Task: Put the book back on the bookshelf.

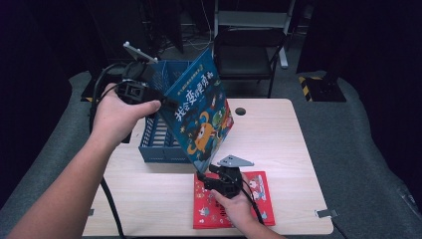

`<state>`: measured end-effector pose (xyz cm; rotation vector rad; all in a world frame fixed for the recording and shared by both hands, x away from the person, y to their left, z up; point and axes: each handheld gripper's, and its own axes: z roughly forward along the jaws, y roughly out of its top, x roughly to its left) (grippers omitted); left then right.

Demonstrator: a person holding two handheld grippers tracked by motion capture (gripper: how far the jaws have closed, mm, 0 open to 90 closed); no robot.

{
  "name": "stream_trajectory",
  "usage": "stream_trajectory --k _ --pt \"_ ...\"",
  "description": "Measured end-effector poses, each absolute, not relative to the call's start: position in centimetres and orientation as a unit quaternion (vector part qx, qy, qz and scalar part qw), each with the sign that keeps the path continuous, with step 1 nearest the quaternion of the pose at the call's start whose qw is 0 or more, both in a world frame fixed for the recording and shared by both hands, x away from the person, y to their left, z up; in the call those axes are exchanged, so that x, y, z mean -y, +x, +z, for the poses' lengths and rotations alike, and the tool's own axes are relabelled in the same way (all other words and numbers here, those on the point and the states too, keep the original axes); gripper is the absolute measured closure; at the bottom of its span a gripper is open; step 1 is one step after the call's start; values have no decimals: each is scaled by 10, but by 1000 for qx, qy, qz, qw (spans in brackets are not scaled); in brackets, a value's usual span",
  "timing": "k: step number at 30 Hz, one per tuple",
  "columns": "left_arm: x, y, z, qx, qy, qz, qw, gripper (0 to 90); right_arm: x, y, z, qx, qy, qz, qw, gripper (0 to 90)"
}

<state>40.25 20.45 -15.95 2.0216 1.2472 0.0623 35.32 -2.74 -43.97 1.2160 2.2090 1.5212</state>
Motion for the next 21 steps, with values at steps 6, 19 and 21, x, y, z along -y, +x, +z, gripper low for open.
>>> stream_trajectory --k 6,19,21 --pt "-215 404 -154 -495 783 30 375 808 22 357 -434 -749 403 516 102 444" --pt "-239 403 -145 -524 761 44 381 809 0 365 -425 -760 378 520 101 451" --pt "-243 402 -144 -527 758 45 381 810 -3 366 -424 -762 373 520 99 451"
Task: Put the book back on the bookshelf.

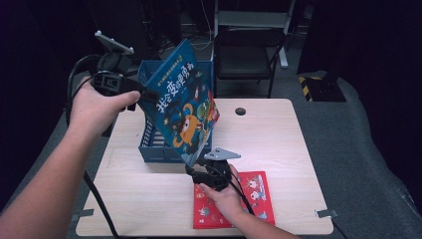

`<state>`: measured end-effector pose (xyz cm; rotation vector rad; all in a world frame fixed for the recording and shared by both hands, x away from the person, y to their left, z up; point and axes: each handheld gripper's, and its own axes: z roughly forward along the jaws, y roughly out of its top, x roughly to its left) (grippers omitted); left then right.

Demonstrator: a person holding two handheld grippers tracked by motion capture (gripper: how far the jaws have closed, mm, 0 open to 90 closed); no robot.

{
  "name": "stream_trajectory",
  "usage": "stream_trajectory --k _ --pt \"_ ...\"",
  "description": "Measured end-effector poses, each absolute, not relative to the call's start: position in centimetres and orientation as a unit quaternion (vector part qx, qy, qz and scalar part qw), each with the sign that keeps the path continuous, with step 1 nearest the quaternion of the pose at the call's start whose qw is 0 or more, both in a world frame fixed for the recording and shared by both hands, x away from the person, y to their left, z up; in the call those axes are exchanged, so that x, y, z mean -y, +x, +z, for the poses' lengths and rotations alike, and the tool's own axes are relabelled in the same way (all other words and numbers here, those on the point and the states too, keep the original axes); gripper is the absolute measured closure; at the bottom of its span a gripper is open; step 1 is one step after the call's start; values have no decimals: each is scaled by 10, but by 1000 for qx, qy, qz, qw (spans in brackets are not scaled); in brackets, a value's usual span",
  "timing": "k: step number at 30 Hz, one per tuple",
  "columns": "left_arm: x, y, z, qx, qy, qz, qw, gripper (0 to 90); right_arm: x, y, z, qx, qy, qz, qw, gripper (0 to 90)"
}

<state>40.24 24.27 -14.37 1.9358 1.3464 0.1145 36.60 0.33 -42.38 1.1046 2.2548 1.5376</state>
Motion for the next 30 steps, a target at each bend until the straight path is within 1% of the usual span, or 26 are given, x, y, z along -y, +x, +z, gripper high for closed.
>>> stream_trajectory --k 15,16,17,30 --pt "-270 399 -140 -550 744 54 377 810 -28 375 -420 -773 353 519 90 451" --pt "-271 399 -140 -551 743 54 377 810 -31 374 -420 -774 357 517 83 451" --pt "-273 400 -140 -552 742 56 377 810 -31 375 -420 -774 353 518 88 452" --pt "-293 404 -138 -574 728 62 370 815 -51 386 -420 -775 346 524 70 452"
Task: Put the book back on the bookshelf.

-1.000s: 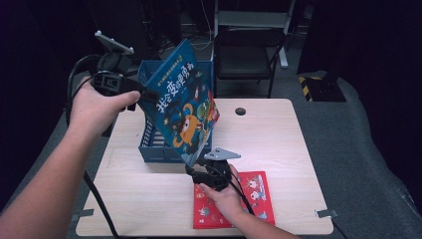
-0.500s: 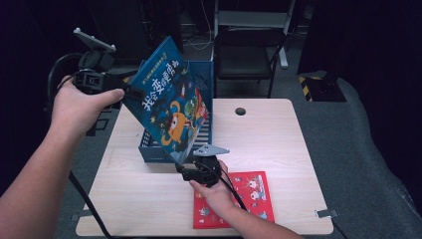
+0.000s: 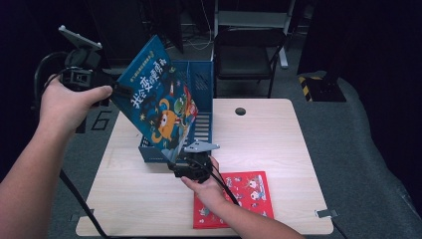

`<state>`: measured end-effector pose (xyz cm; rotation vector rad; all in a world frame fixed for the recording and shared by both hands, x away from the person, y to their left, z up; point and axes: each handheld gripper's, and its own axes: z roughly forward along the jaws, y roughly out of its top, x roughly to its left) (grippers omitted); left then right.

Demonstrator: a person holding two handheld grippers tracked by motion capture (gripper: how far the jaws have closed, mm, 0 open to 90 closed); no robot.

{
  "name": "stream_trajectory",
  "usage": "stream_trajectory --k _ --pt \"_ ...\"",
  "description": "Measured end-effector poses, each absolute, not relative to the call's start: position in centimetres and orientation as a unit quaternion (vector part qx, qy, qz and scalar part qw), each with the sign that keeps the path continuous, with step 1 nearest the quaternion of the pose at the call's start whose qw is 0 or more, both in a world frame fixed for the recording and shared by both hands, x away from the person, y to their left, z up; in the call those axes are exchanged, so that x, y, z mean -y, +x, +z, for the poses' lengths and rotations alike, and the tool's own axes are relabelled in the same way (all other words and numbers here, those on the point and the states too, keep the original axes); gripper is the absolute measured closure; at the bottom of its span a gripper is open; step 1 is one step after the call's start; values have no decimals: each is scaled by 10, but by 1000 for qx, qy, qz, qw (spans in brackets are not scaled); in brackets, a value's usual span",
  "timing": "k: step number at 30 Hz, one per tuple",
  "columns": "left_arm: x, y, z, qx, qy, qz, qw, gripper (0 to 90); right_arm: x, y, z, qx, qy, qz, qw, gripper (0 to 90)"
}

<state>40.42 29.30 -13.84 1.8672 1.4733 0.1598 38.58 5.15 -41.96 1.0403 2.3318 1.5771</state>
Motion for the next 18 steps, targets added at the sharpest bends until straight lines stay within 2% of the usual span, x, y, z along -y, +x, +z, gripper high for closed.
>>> stream_trajectory --k 18 --pt "-314 400 -140 -591 721 74 355 816 -77 392 -424 -784 327 525 54 454"
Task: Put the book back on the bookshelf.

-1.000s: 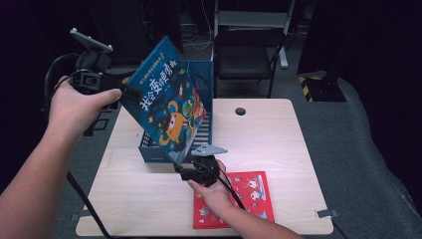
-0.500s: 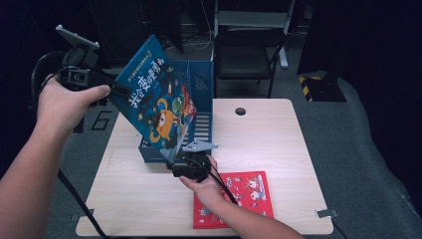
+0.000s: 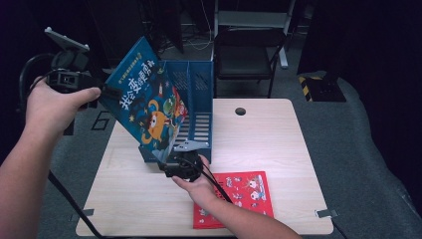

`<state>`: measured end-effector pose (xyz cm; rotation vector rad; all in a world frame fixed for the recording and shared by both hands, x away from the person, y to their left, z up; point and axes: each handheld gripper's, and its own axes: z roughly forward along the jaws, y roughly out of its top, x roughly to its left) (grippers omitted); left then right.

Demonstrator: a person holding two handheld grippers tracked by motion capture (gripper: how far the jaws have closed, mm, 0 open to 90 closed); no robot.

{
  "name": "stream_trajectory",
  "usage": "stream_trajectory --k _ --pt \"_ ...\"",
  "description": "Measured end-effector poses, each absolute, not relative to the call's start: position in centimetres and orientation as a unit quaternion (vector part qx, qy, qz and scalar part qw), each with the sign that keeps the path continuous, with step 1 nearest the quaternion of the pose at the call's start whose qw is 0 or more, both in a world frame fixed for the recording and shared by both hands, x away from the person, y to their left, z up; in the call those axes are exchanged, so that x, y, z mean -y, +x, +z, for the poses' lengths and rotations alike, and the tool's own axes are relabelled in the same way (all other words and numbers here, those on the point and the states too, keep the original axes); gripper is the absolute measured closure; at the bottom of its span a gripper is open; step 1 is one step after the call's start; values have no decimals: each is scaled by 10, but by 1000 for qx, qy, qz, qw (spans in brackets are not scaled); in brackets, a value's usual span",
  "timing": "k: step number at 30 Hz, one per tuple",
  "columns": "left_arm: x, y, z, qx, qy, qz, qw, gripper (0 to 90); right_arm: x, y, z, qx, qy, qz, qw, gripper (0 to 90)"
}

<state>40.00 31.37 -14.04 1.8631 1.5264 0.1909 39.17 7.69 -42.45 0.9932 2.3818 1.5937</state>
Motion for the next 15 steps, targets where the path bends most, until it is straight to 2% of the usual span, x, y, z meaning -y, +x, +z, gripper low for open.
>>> stream_trajectory --k 15 --pt "-331 399 -138 -602 716 79 343 820 -98 397 -424 -792 314 523 39 454"
